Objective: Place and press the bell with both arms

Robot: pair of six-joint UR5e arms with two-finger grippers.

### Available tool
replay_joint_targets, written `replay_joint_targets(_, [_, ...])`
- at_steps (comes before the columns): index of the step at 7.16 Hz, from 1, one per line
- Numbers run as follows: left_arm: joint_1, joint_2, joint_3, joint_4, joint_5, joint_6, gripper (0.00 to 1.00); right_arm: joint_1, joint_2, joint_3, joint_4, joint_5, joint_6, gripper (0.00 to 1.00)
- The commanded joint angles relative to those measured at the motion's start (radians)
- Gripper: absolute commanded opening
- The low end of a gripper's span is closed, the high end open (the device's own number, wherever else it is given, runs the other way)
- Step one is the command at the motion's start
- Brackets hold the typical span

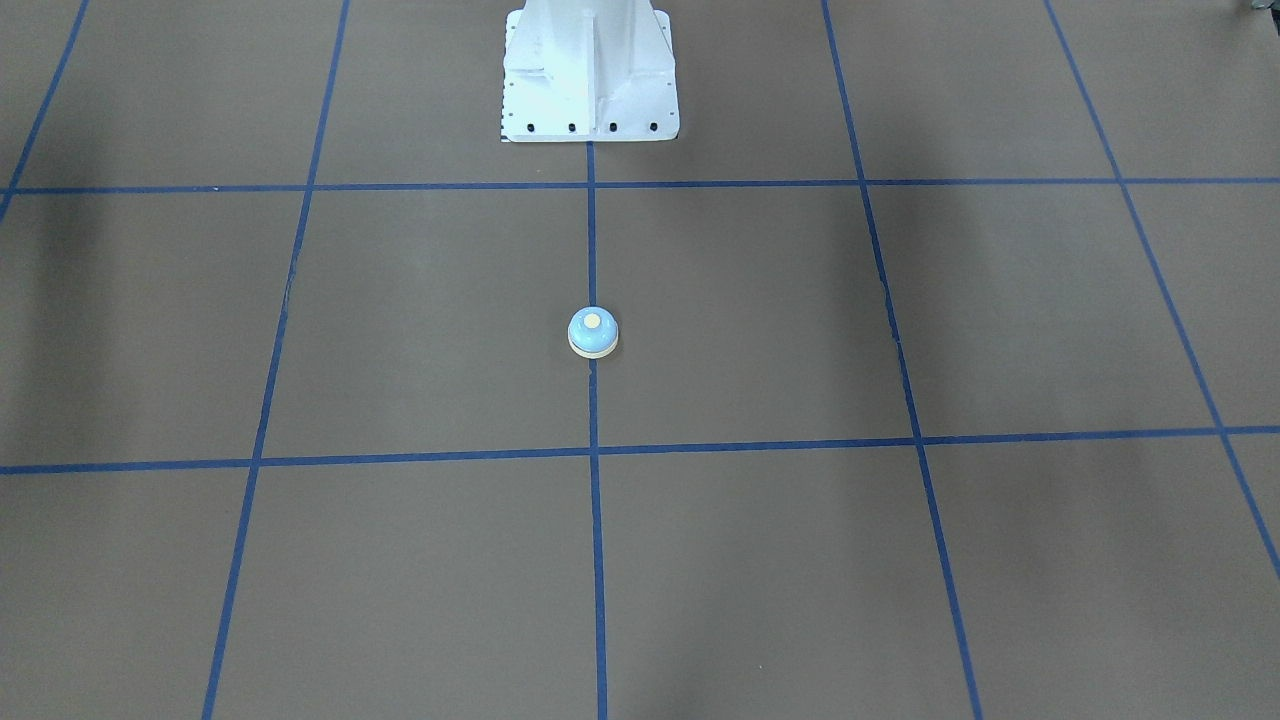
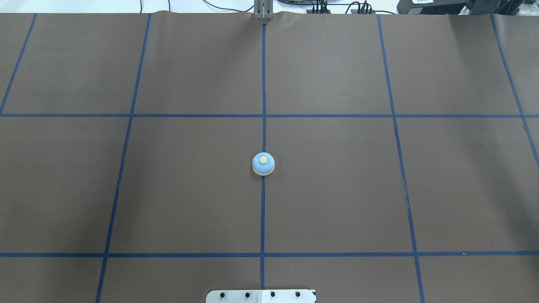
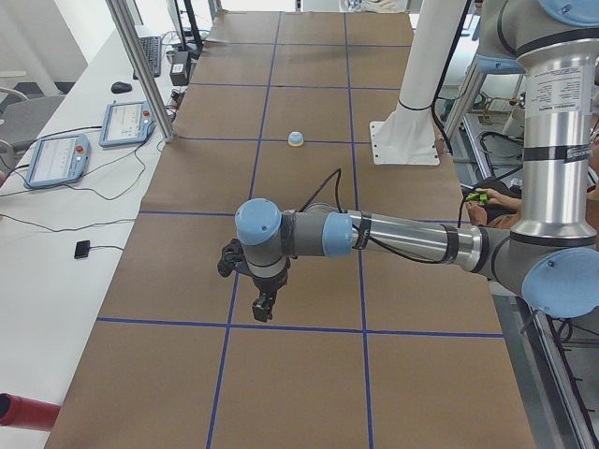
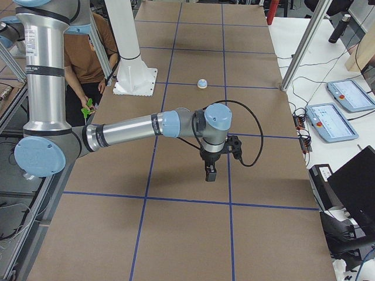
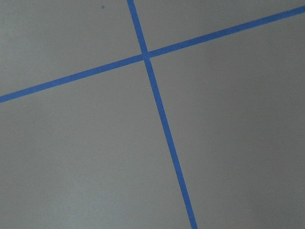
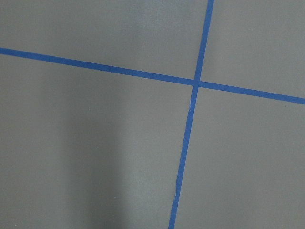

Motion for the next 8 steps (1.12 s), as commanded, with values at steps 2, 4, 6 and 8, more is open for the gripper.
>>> replay_joint_targets(2, [0.000, 0.069, -0.030, -0.039, 0.068, -0.004, 1.00, -0.001, -0.005, -0.019, 0.009, 0.006, 0.011, 1.00])
replay_joint_targets(4, [-0.003, 0.075, 0.001, -0.040, 0.065, -0.001, 1.00, -0.001, -0.003, -0.017, 0.011, 0.002, -0.001, 1.00])
replay_joint_targets(6, [-0.003, 0.074, -0.013, -0.040, 0.050, -0.020, 1.00, -0.001, 0.000, -0.019, 0.011, 0.000, 0.008, 1.00])
replay_joint_targets(8, [-0.003, 0.059, -0.013, -0.042, 0.031, -0.244, 1.00, -0.001, 0.006, -0.017, 0.011, 0.007, 0.013, 1.00])
